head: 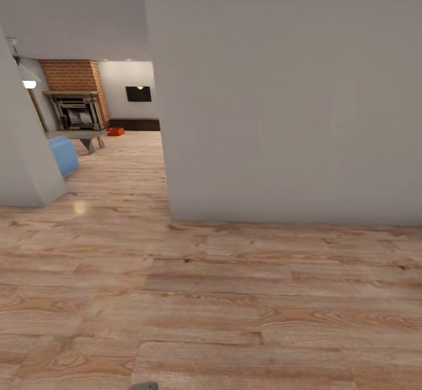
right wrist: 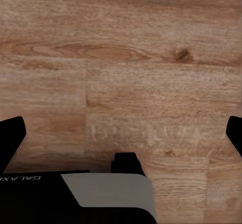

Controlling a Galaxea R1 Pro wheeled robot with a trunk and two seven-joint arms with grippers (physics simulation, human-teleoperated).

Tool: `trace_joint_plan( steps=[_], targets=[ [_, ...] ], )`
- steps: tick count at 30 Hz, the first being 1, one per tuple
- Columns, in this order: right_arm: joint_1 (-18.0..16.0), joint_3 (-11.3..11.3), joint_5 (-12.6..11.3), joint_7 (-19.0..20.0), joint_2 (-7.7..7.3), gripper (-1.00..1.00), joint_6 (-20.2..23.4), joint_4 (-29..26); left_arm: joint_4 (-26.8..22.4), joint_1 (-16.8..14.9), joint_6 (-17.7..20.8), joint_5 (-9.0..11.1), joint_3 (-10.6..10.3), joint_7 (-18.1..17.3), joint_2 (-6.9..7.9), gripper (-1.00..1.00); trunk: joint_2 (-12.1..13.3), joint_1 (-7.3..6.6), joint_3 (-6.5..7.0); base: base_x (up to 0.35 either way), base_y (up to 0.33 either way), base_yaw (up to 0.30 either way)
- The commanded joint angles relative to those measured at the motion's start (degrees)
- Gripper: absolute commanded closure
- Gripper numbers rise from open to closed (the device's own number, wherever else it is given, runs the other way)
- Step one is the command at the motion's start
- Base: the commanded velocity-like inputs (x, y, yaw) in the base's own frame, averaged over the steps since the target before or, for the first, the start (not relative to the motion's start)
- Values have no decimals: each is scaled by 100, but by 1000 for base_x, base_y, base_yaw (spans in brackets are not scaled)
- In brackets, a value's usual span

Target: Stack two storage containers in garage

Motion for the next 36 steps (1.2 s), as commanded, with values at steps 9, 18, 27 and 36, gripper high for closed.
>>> trace_joint_plan(
  steps=[9, 18, 27, 36],
  targets=[
    [-6, 48, -57, -8, 4, -100, -30, 14, 0, -3, -7, 48, 4, 11, -2, -100, -3, 3, -6, 311, 0, 0],
    [-6, 48, -57, -10, 4, -100, -29, 14, 2, -3, -7, 48, 4, 11, -2, -100, -3, 3, -6, 311, 0, 0],
    [-6, 48, -57, -11, 4, -100, -30, 14, 4, -3, -7, 46, 4, 11, -2, -100, -3, 3, -6, 322, 0, 0],
    [-6, 55, -57, -6, 4, -100, -30, 14, 1, -3, -7, 48, 4, 11, -2, -100, -3, 3, -6, 333, 0, 0]
  ],
)
